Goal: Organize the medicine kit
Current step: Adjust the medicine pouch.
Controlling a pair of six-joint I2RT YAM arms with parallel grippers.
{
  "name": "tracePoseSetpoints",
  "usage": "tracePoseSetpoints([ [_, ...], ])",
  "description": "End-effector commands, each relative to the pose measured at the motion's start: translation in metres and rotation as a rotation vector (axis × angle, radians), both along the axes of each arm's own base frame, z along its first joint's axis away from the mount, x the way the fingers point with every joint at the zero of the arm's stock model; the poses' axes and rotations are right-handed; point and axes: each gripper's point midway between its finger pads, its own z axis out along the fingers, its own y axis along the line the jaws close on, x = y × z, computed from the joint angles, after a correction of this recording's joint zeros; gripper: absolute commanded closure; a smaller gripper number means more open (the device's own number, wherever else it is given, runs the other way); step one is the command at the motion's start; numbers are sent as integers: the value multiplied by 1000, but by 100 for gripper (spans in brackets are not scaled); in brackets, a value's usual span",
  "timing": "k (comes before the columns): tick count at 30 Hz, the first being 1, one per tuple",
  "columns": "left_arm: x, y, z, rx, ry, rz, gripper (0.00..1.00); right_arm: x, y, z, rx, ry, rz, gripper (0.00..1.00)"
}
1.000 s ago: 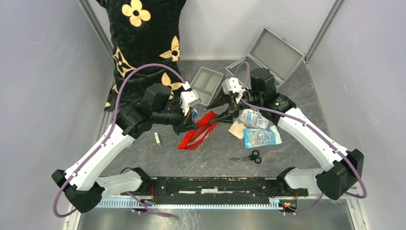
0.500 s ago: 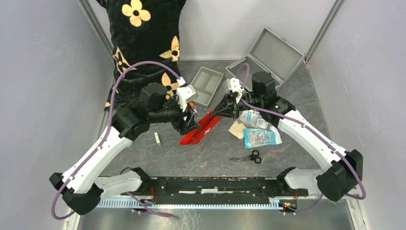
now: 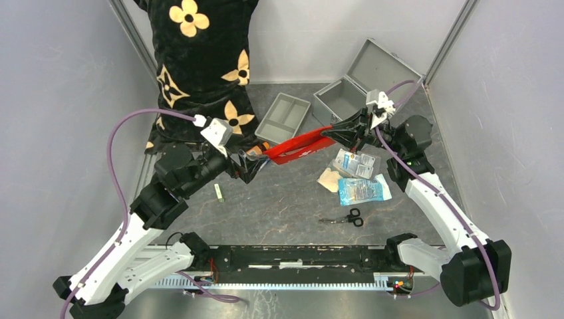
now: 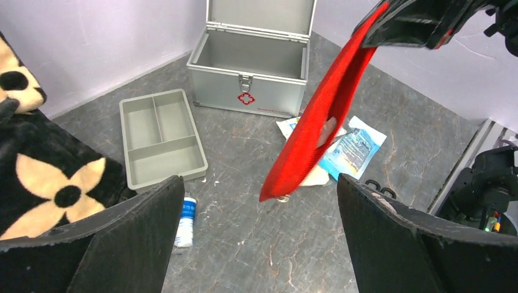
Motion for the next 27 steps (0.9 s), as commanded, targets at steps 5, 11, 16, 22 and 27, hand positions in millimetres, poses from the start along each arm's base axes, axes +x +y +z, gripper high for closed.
tracePoseSetpoints([
  [5, -8, -5, 3, -10, -139, -70, 0, -50, -4, 89, 205, -153, 149, 100],
  [11, -25, -9, 7, -11, -241, -163, 2, -62, -6, 115, 275, -140, 195, 100],
  [16, -26, -11, 17, -28, -303, -180, 5, -63, -6, 125, 302, -102, 208, 100],
  [22, -31, -17, 40, -71, -372, -216, 10, -58, -6, 127, 318, -32, 202, 100],
  [27, -32, -27, 52, -89, -386, -265, 23, -61, -6, 125, 332, -9, 224, 100],
])
